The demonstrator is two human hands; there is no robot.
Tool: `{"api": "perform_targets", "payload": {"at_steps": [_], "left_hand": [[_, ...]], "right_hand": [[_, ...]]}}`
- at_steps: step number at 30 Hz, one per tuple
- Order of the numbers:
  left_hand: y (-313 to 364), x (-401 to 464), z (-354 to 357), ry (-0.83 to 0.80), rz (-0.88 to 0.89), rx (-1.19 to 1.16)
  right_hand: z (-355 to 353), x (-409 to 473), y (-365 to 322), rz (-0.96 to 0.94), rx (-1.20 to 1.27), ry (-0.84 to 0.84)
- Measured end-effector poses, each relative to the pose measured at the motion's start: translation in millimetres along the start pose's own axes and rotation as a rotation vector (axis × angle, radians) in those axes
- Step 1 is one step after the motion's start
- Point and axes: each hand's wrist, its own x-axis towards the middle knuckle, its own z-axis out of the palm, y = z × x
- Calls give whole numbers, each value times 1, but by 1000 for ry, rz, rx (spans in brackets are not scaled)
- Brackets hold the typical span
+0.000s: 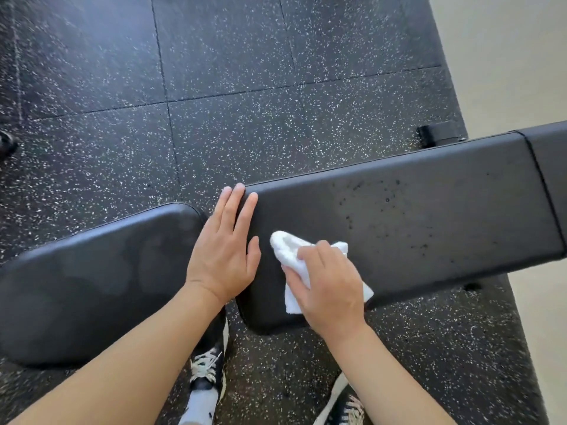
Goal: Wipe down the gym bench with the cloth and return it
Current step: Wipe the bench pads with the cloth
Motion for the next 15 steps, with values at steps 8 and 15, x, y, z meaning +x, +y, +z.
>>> {"api": "perform_targets", "payload": {"at_steps": [8, 15], "left_hand": [[-1, 0, 5, 15, 20, -16], [-1, 0, 5, 21, 23, 16]], "right_hand": [[29, 68, -16, 50, 108, 119], [-6, -22, 4, 33, 116, 26]]}}
